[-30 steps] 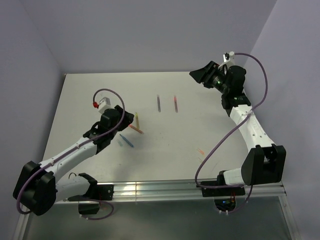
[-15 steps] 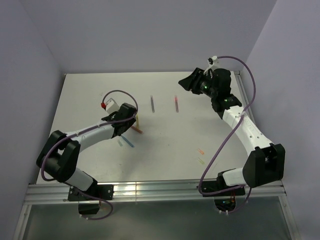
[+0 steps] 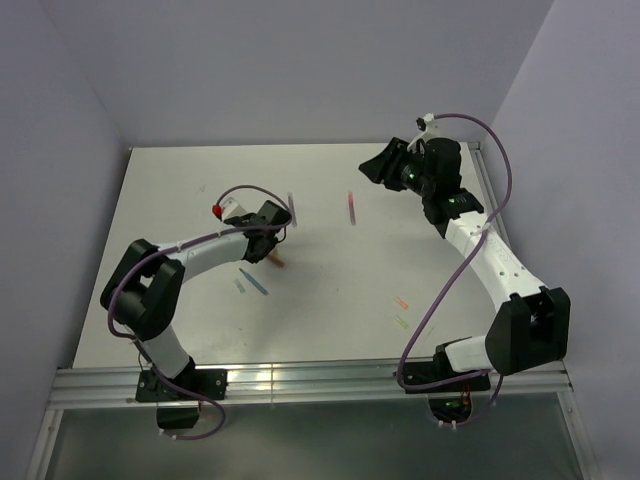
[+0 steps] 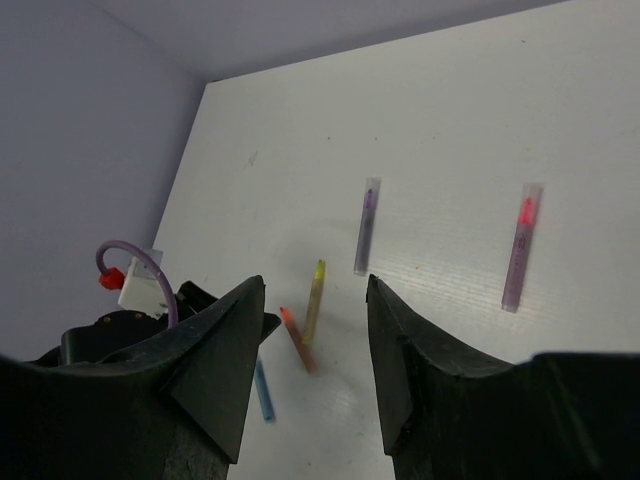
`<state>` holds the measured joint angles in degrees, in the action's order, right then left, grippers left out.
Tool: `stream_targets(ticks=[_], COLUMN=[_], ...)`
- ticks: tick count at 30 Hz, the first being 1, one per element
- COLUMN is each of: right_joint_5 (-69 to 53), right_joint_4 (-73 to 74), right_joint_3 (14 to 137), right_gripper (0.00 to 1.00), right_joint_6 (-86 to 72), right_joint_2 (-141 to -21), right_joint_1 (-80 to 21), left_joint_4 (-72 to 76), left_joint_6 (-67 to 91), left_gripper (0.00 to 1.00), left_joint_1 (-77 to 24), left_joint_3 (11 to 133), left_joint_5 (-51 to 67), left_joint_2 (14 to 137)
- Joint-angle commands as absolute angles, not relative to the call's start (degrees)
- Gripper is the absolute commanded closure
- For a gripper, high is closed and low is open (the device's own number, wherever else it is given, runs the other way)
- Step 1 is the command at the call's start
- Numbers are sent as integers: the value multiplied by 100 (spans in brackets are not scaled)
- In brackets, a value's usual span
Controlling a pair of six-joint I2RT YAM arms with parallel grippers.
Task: Insert the pens into the pen caps
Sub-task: Pick up the pen from the center of the board.
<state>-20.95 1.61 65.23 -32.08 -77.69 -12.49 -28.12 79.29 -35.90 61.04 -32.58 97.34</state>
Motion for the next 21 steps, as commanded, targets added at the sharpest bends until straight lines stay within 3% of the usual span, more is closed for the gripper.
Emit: stream_targets(ticks=[1,21], right_joint_5=[-2083,-2162], right_joint_4=[132,211], right_joint_3=[6592,6592], right_gripper=[47,49], right_joint_6=[-3146,-3164], right_joint_2=[-7673,-7708], right_joint_1=[-1248,-1195], left_joint_4=[-3235,-3173], left_joint_6=[8332,8191], left_gripper=[61,67], left_joint_1=[-3621,-3612], left_joint_3=[6328,6609], left_joint_5=[-3367,-3085], left_joint_2=[9773,10406])
